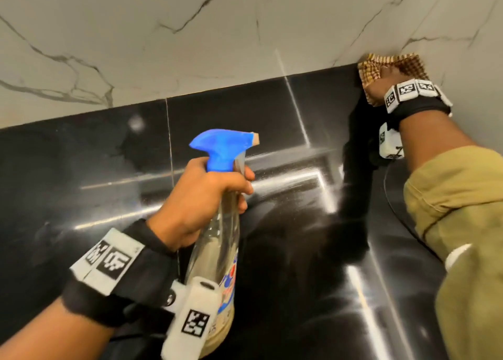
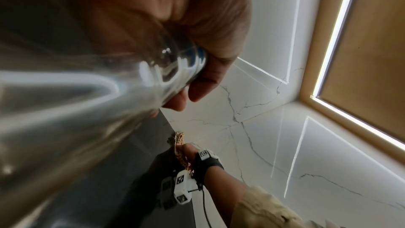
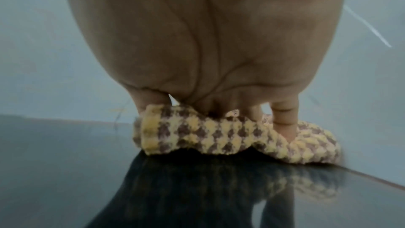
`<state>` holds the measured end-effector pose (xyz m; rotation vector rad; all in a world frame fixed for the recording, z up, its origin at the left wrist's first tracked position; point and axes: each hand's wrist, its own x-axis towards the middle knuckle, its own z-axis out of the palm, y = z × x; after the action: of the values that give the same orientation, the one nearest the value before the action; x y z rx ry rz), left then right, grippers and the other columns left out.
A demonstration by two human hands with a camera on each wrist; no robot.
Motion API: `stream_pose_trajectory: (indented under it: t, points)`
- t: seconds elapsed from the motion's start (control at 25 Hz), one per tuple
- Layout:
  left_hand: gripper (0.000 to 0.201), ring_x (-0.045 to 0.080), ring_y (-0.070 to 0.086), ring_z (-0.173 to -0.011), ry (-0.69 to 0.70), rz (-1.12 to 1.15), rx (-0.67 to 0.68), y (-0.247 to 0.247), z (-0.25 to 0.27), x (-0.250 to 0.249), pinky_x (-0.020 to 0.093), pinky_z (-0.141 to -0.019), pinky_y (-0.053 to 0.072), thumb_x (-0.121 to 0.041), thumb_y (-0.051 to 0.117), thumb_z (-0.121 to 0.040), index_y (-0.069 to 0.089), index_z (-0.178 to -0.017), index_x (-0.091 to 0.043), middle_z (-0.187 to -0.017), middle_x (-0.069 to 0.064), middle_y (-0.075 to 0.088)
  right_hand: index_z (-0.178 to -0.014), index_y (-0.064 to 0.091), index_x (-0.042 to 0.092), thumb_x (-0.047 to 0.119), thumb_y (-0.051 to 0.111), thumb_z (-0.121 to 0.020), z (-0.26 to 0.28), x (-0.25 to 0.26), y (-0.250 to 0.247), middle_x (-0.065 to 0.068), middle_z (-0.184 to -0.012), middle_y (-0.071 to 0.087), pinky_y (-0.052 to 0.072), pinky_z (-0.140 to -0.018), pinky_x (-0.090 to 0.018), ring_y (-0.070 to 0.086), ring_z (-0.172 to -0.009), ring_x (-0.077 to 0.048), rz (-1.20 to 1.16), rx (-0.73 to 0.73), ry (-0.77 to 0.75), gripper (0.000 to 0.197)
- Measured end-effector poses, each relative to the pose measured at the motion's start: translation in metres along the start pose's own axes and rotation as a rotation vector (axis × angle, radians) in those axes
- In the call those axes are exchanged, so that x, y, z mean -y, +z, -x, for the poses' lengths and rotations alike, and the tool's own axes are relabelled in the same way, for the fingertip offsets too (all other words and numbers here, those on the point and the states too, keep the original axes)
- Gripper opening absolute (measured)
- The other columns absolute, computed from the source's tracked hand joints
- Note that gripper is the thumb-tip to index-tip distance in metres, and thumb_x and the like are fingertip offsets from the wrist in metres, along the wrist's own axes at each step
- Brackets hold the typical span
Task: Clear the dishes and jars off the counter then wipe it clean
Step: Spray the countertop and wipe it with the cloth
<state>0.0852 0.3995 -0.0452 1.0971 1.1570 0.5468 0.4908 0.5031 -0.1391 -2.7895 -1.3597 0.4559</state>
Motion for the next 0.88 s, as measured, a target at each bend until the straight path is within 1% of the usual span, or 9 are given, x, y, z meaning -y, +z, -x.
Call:
stream_pose_trajectory:
  t: [0.16, 0.36, 0.44, 0.52, 0.6, 0.72, 0.76, 0.8, 0.88]
  points:
    - [0.012, 0.024, 0.053, -0.053, 0.026, 0.028, -0.03, -0.015, 0.007, 0.001, 0.035, -0.057, 0.049, 0.01, 0.06, -0.075, 0.062, -0.084, 0.005, -0.073, 0.01, 0.06, -0.155, 0.006, 0.024, 0.07, 0.013, -0.09, 0.044, -0.029, 0.014, 0.001, -0.163, 0.001, 0.0, -0.121, -0.047, 0.007, -0.148, -0.035, 0.0, 0.122, 0.062, 0.079]
    - [0.012, 0.022, 0.053, -0.05, 0.029, 0.076, -0.023, -0.045, 0.036, 0.013, 0.031, -0.052, 0.049, 0.01, 0.06, -0.074, 0.062, -0.083, 0.003, -0.069, 0.008, 0.058, -0.155, 0.003, 0.023, 0.048, 0.034, -0.096, 0.132, -0.077, 0.03, 0.003, -0.163, -0.003, 0.002, -0.121, -0.045, 0.003, -0.148, -0.037, -0.026, 0.18, 0.23, 0.071]
    - [0.012, 0.022, 0.053, -0.049, 0.031, 0.099, -0.036, -0.058, 0.047, 0.018, 0.031, -0.053, 0.049, 0.01, 0.06, -0.073, 0.062, -0.082, 0.003, -0.068, 0.01, 0.056, -0.155, 0.002, 0.021, 0.05, 0.032, -0.093, 0.155, -0.075, 0.035, 0.0, -0.163, -0.004, -0.001, -0.121, -0.045, -0.001, -0.148, -0.034, -0.016, 0.179, 0.264, 0.075]
    - [0.012, 0.022, 0.052, -0.049, 0.026, 0.13, -0.066, -0.07, 0.053, 0.023, 0.033, -0.055, 0.049, 0.011, 0.06, -0.073, 0.061, -0.083, 0.004, -0.069, 0.009, 0.057, -0.155, 0.0, 0.017, 0.047, 0.028, -0.098, 0.169, -0.053, 0.037, -0.004, -0.163, -0.004, -0.004, -0.121, -0.045, -0.003, -0.149, -0.032, -0.033, 0.177, 0.256, 0.07]
    - [0.012, 0.021, 0.052, -0.049, 0.013, 0.165, -0.079, -0.082, 0.062, 0.027, 0.033, -0.056, 0.049, 0.01, 0.059, -0.074, 0.061, -0.084, 0.004, -0.069, 0.008, 0.057, -0.155, 0.008, 0.017, 0.047, 0.022, -0.101, 0.185, -0.006, 0.041, -0.004, -0.163, 0.003, -0.003, -0.121, -0.043, 0.004, -0.149, -0.029, 0.027, 0.14, 0.136, 0.064]
    - [0.01, 0.02, 0.053, -0.05, -0.006, 0.179, -0.07, -0.095, 0.07, 0.035, 0.033, -0.058, 0.051, 0.007, 0.058, -0.077, 0.062, -0.086, 0.002, -0.069, 0.009, 0.056, -0.144, 0.039, 0.031, 0.057, 0.013, -0.094, 0.224, 0.097, 0.046, 0.007, -0.152, 0.037, 0.014, -0.119, -0.042, 0.034, -0.139, -0.02, 0.244, -0.034, -0.252, 0.062]
    - [0.01, 0.02, 0.054, -0.05, -0.012, 0.186, -0.069, -0.097, 0.072, 0.037, 0.033, -0.058, 0.051, 0.007, 0.058, -0.078, 0.062, -0.086, 0.001, -0.069, 0.009, 0.056, -0.141, 0.043, 0.034, 0.054, 0.018, -0.095, 0.242, 0.133, 0.055, 0.01, -0.15, 0.04, 0.015, -0.118, -0.042, 0.036, -0.138, -0.018, 0.271, -0.05, -0.367, 0.056]
    - [0.01, 0.02, 0.054, -0.05, -0.019, 0.196, -0.072, -0.098, 0.073, 0.038, 0.033, -0.058, 0.05, 0.007, 0.058, -0.077, 0.062, -0.085, 0.001, -0.069, 0.009, 0.057, -0.143, 0.04, 0.033, 0.048, 0.026, -0.096, 0.265, 0.171, 0.069, 0.008, -0.152, 0.036, 0.012, -0.117, -0.046, 0.031, -0.14, -0.021, 0.269, -0.014, -0.479, 0.05]
    - [0.01, 0.021, 0.052, -0.05, -0.029, 0.221, -0.078, -0.098, 0.076, 0.037, 0.034, -0.059, 0.049, 0.008, 0.059, -0.075, 0.062, -0.08, 0.0, -0.069, 0.01, 0.057, -0.152, 0.018, 0.028, 0.044, 0.036, -0.097, 0.321, 0.229, 0.097, 0.001, -0.161, 0.015, 0.005, -0.116, -0.056, 0.011, -0.147, -0.031, 0.26, 0.187, -0.625, 0.061]
